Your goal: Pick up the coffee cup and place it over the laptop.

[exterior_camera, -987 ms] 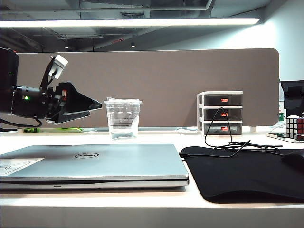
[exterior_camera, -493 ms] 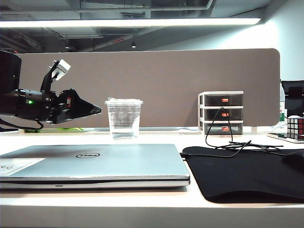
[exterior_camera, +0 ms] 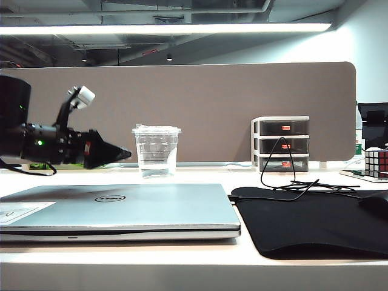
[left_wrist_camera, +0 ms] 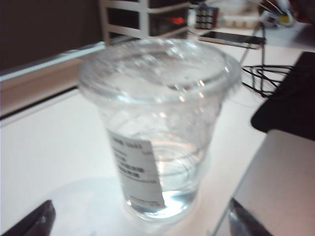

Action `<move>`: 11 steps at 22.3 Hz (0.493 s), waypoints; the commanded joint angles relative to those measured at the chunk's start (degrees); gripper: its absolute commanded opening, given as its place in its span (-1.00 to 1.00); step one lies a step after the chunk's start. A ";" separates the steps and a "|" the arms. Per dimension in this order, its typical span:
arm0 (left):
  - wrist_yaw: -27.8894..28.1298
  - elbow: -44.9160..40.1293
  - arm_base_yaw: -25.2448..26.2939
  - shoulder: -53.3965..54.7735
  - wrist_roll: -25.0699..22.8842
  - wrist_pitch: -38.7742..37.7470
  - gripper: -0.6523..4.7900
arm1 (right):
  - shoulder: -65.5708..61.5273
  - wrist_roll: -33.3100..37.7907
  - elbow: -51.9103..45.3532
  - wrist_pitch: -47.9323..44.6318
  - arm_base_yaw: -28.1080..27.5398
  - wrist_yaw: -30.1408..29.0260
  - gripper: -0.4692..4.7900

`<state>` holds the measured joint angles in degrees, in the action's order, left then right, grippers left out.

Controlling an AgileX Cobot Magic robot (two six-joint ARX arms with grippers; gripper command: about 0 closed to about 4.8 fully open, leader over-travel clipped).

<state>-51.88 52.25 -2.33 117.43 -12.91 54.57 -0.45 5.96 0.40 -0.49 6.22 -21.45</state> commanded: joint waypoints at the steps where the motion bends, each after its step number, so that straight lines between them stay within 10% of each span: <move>1: -1.31 1.81 -0.02 1.79 -1.07 0.22 1.00 | -0.11 -0.22 -0.37 -0.55 0.02 0.11 -0.85; 11: -10.47 11.65 -0.85 6.47 -0.17 -5.88 1.00 | -0.13 -0.24 -0.37 1.70 0.07 -0.09 -0.86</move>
<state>-60.38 63.57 -2.68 124.07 -13.13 48.80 -0.45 5.93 0.40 1.34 6.24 -21.47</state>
